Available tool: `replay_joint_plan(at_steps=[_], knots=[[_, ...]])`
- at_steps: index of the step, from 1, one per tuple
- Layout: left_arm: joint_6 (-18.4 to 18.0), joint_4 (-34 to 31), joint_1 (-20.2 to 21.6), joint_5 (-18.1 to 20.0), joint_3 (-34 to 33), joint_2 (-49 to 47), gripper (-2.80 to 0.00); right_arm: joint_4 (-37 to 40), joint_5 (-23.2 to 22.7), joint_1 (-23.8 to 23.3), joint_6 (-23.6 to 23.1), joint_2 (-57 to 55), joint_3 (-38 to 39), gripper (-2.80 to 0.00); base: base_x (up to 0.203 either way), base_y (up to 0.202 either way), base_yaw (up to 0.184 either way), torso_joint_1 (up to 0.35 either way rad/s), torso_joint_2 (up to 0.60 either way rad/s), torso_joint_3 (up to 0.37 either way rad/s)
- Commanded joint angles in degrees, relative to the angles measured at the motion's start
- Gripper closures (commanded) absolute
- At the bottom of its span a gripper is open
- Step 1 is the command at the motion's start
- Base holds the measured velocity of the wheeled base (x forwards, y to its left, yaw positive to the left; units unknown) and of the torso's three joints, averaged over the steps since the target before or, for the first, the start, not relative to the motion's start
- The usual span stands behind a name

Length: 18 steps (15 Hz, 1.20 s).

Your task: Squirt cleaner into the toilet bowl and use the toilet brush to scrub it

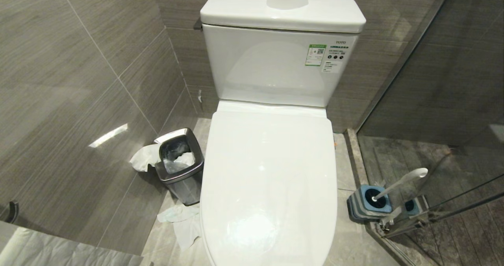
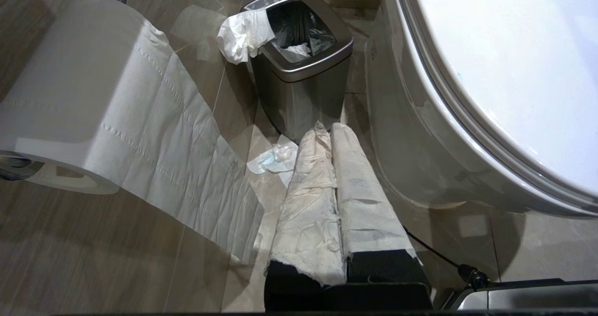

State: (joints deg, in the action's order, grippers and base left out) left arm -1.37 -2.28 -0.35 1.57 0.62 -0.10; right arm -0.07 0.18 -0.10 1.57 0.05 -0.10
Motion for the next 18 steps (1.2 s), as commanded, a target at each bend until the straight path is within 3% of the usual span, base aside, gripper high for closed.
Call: replay_joint_plan(at_steps=[1, 18], knots=[[-0.03, -0.01, 0.0, 0.01, -0.01, -0.08, 0.0, -0.01, -0.01, 0.01, 0.01, -0.05, 0.01, 0.0, 0.0, 0.0, 0.0, 0.0, 0.0, 0.0], [-0.03, -0.01, 0.0, 0.01, -0.01, -0.08, 0.0, -0.01, -0.01, 0.01, 0.01, -0.05, 0.01, 0.0, 0.0, 0.0, 0.0, 0.0, 0.0, 0.0]])
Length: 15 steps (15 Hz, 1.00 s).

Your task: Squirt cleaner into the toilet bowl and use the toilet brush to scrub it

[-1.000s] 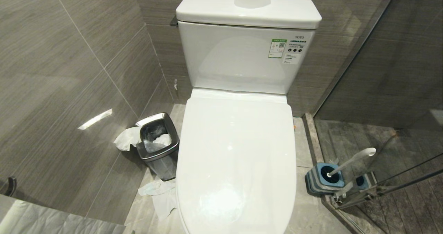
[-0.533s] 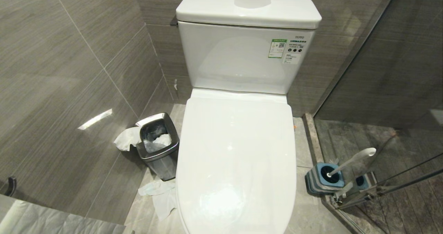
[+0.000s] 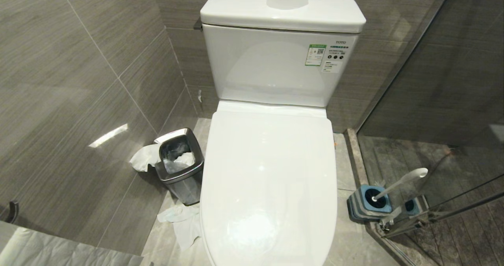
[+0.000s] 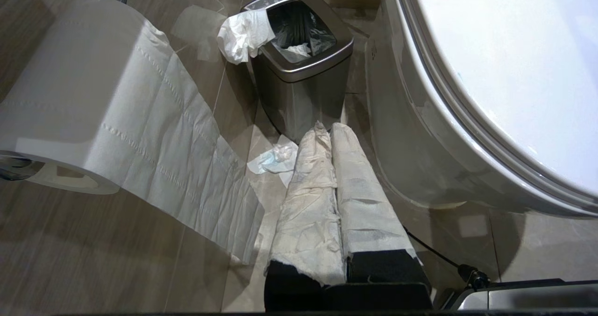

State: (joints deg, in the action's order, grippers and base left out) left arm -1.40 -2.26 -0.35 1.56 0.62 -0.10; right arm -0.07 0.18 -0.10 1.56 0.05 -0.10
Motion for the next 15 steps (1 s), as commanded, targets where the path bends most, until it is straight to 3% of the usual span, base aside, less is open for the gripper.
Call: replay_joint_plan(at_steps=[1, 8, 15], knots=[[0.0, -0.02, 0.0, 0.02, -0.01, -0.08, 0.0, -0.01, -0.01, 0.01, 0.02, -0.05, 0.03, 0.0, 0.0, 0.0, 0.0, 0.0, 0.0, 0.0], [-0.44, -0.2, 0.0, -0.07, 0.08, -0.08, 0.0, -0.01, -0.01, 0.01, 0.02, -0.05, 0.01, 0.0, 0.0, 0.0, 0.0, 0.0, 0.0, 0.0], [-0.36, -0.11, 0.0, -0.07, 0.06, -0.08, 0.0, -0.01, -0.01, 0.01, 0.02, -0.05, 0.01, 0.0, 0.0, 0.0, 0.0, 0.004, 0.0, 0.171]])
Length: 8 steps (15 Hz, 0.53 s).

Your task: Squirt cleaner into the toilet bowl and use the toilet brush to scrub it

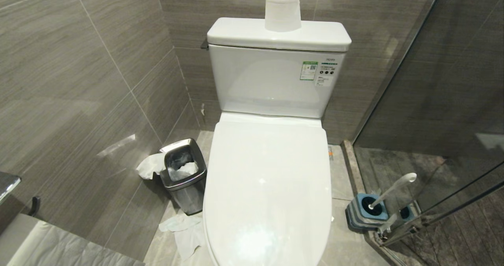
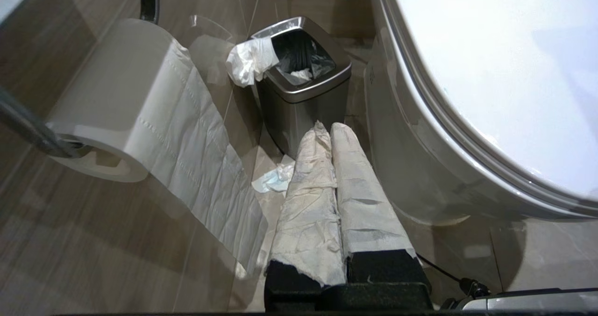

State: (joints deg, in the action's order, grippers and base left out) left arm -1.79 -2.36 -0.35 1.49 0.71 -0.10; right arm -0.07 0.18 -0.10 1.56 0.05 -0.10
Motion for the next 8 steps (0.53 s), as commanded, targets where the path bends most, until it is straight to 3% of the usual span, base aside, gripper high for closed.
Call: replay_joint_plan(at_steps=[1, 4, 8], knots=[[0.03, -0.01, 0.0, 0.01, 0.0, -0.08, 0.0, -0.01, -0.01, 0.01, 0.02, -0.05, 0.01, 0.0, 0.0, 0.0, 0.0, 0.007, 0.0, 0.207], [0.21, 0.08, 0.0, 0.01, -0.09, -0.08, 0.0, -0.01, -0.01, 0.01, 0.02, -0.05, 0.01, 0.0, 0.0, 0.0, 0.0, 0.003, 0.0, 0.179], [0.12, 0.08, 0.0, 0.01, -0.09, -0.08, 0.0, -0.01, -0.01, 0.01, 0.02, -0.05, 0.01, 0.0, 0.0, 0.0, 0.0, 0.002, 0.0, 0.028]])
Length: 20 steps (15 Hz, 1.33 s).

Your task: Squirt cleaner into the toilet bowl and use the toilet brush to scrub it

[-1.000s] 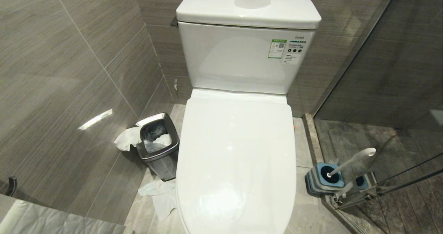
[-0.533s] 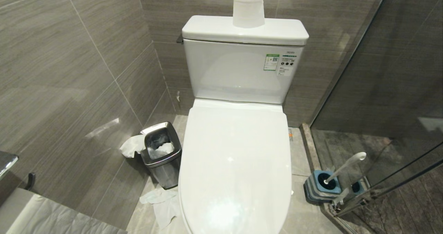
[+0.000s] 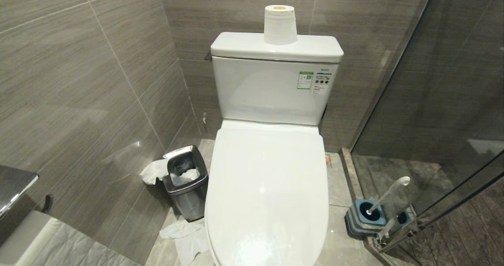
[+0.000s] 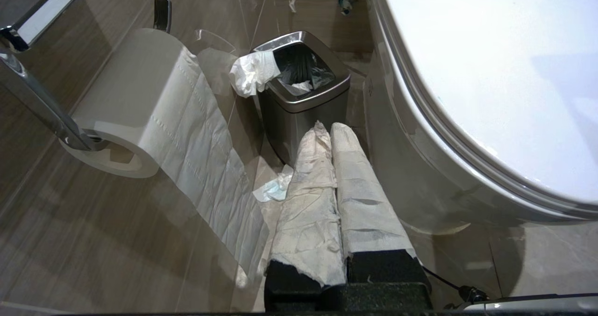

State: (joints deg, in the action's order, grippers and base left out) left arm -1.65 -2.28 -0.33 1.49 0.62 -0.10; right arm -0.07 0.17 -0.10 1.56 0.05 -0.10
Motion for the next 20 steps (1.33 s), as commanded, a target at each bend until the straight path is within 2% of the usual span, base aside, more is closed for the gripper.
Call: replay_joint_plan(at_steps=[1, 14, 16, 20], knots=[[-0.02, -0.01, -0.02, 0.01, -0.01, -0.08, 0.0, -0.01, 0.01, 0.01, 0.02, -0.05, 0.01, 0.0, 0.0, 0.0, 0.0, 0.0, 0.0, 0.0], [-0.2, -0.01, -0.02, 0.09, -0.01, -0.08, 0.0, -0.01, 0.01, 0.01, 0.02, -0.05, 0.04, 0.0, 0.0, 0.0, 0.0, 0.0, 0.0, 0.0], [0.94, -0.01, -0.02, -0.51, -0.01, -0.08, 0.0, -0.01, 0.01, 0.01, 0.02, -0.05, 0.01, 0.0, 0.0, 0.0, 0.0, 0.0, 0.0, 0.0], [0.94, -0.01, -0.02, -0.61, -0.01, -0.08, 0.0, -0.01, 0.01, 0.01, 0.02, -0.05, 0.01, 0.0, 0.0, 0.0, 0.0, 0.0, 0.0, 0.0]])
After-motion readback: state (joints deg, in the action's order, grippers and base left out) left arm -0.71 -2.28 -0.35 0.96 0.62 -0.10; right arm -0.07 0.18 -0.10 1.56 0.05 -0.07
